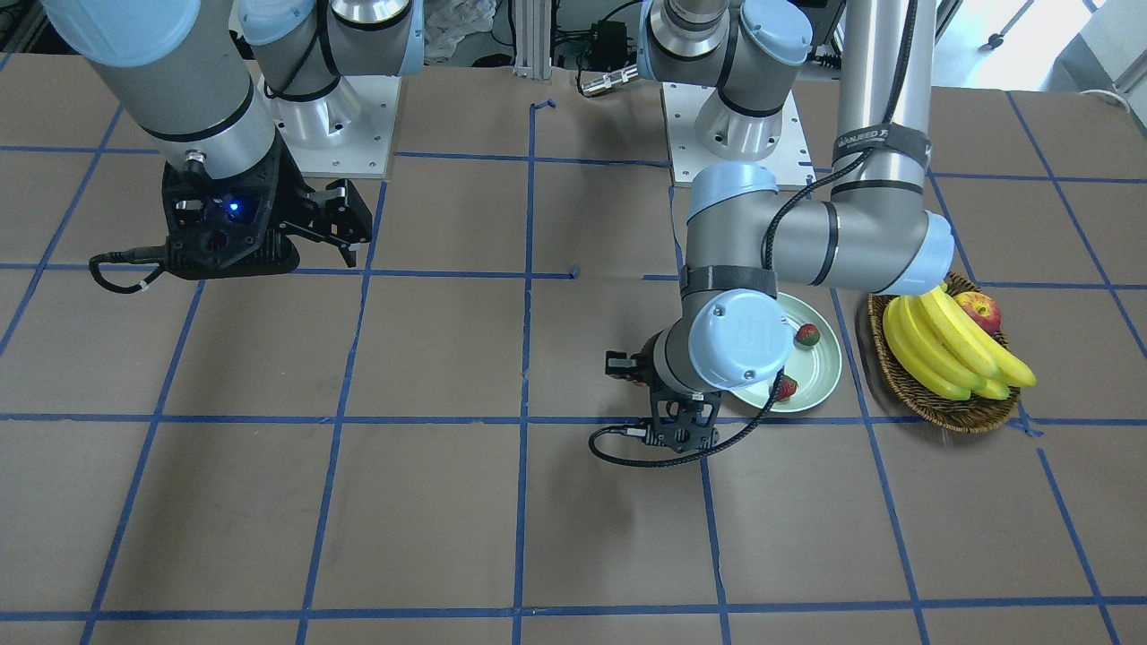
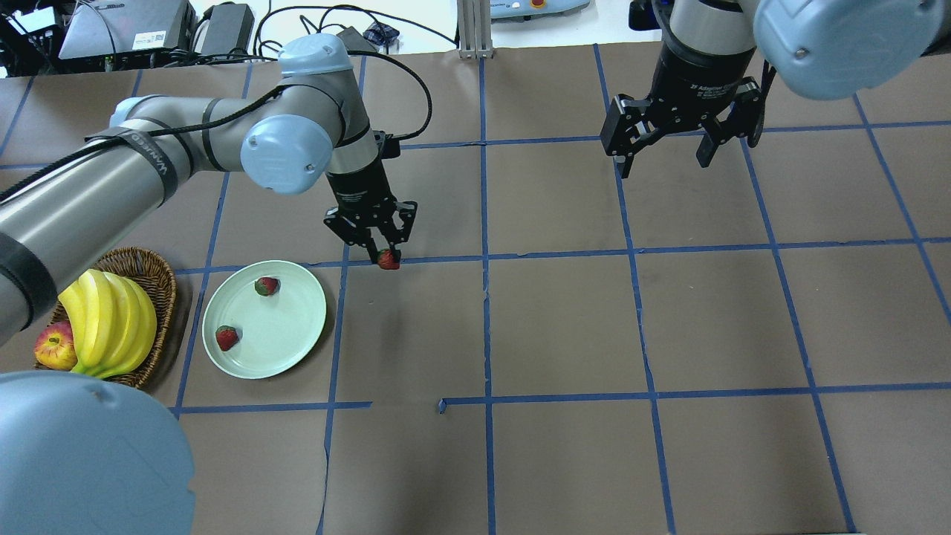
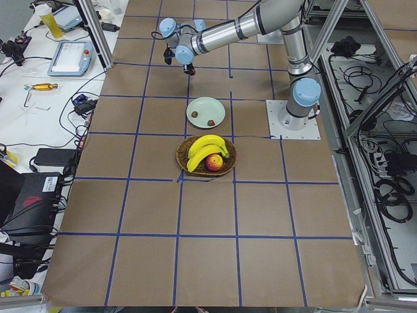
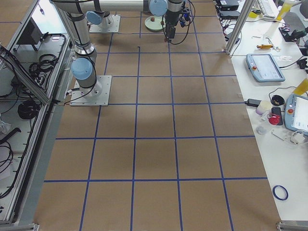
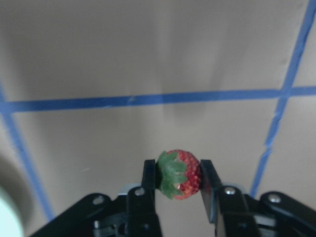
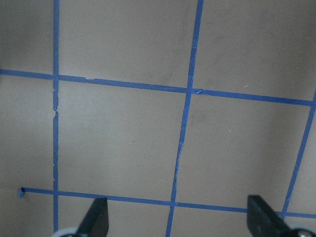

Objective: Collect all strawberries into plate
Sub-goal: 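Lower the strawberry onto the green plate and open the left gripper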

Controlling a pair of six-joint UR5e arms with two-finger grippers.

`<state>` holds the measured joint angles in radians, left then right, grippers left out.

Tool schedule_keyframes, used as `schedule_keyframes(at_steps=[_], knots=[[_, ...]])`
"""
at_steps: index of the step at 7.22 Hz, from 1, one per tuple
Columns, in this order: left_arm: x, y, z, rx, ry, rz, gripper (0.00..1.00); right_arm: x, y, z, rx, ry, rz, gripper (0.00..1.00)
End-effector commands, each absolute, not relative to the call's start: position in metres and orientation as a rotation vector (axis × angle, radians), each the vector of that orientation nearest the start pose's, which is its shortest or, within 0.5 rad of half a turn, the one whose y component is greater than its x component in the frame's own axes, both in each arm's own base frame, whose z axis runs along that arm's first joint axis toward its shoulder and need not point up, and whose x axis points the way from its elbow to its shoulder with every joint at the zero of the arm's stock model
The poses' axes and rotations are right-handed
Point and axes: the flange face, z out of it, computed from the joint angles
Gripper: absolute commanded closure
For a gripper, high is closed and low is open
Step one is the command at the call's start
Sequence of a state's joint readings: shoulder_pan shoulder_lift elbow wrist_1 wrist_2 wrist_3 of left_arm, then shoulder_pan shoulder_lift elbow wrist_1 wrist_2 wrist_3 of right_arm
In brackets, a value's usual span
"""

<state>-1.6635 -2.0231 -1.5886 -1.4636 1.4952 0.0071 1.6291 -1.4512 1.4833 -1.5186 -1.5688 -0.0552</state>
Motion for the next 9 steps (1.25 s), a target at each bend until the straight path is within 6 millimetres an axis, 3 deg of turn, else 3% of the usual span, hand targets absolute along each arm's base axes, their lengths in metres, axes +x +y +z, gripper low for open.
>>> schedule_keyframes(at_steps=[1,2,4,5,6,7,8,9], knots=[[-0.135,-0.566,0.244,0.4,2.976,0.769,1.0,0.165,-0.525,0.464,-0.177,3.129,0.132,0.0],[-0.119,-0.559,0.236,0.446,2.959,0.829,1.0,0.165,-0.525,0.464,-0.177,3.129,0.132,0.0],[-0.063,-0.545,0.212,0.52,2.909,0.945,1.0,0.165,-0.525,0.464,-0.177,3.128,0.132,0.0],[-0.061,-0.545,0.205,0.49,2.919,0.94,1.0,0.165,-0.525,0.463,-0.177,3.126,0.135,0.0],[-0.062,-0.548,0.206,0.475,2.936,0.893,0.08,0.165,-0.526,0.464,-0.177,3.128,0.132,0.0],[-0.062,-0.551,0.213,0.459,2.94,0.861,0.0,0.165,-0.526,0.464,-0.177,3.126,0.132,0.0],[-0.065,-0.554,0.224,0.437,2.977,0.82,0.0,0.166,-0.525,0.463,-0.176,3.117,0.134,0.0],[-0.066,-0.564,0.253,0.36,2.998,0.699,0.0,0.166,-0.525,0.463,-0.178,3.114,0.139,0.0]])
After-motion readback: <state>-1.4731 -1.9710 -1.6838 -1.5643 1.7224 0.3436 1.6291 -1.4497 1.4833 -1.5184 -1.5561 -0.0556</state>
